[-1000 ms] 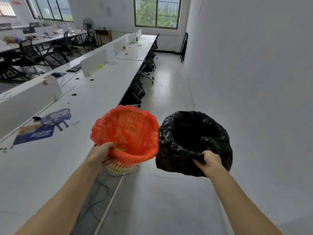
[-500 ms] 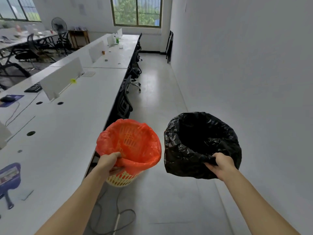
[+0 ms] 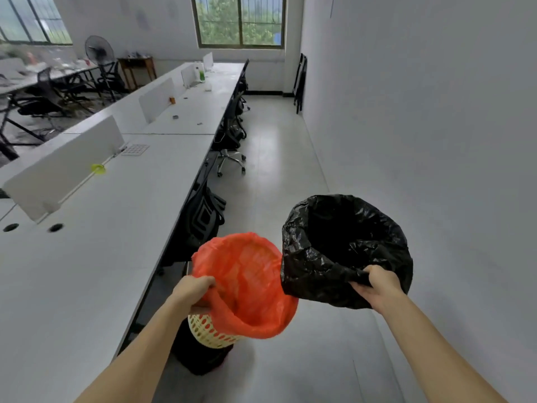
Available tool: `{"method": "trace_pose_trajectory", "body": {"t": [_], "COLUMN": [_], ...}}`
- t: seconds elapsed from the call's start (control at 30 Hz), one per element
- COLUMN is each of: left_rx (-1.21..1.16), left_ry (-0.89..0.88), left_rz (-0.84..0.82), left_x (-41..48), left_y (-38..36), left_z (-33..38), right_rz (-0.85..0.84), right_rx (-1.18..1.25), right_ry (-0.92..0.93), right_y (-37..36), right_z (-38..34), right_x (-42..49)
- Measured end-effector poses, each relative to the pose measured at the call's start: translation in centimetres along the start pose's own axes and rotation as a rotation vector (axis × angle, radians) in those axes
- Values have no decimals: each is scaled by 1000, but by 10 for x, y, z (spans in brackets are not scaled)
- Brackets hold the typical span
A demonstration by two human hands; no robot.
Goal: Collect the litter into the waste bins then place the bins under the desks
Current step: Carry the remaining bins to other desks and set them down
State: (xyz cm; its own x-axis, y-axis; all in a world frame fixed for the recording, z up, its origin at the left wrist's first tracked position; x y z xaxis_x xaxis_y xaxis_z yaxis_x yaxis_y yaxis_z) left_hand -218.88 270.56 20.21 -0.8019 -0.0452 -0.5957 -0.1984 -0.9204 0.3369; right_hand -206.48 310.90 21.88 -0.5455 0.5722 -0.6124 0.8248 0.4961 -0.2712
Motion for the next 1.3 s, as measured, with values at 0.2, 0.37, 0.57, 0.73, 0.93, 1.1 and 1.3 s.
{"method": "trace_pose_trajectory", "body": {"t": [0.2,0.37,0.57,0.73,0.93,1.1,1.3], "left_rx": [40,101,153,211,260,227,144], "left_ry": [-10,14,19,-2,12,26,86], "left_rz": [39,30,-45,-62,-68,-11,42], "left_x": [110,253,391,484,603,705,804], "left_y": [-9,-19,-30,-43,-65,-79,-83], "left_z": [93,168,274,369,468,551,642], "right_rz": [-23,-12,20,67,79,40,-21], "right_rx": [-67,-146,-184,-228,-222,-254,-335], "right_ry": [-13,-28,-43,-48,-66,-86,-98], "right_y": [-118,-226,-339,-409,-493,-577,-700], "right_z": [-54,-79,-122,-160,-206,-251,-314], "right_x": [110,229,333,411,536,651,766]}}
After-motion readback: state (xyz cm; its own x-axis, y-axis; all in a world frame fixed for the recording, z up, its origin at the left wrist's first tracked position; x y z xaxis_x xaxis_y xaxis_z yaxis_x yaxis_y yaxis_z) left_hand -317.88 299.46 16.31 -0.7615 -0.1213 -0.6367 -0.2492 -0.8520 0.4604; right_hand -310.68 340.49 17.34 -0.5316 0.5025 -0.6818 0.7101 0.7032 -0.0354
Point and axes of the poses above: each hand's wrist, its own x-axis towards the middle knuckle, its own y-axis out of the back of the hand, z = x × y, the point moved 8 cm from there along x, towards the middle knuckle, and after that the axes turned 1 degree about -y, right-handed, at the moved point
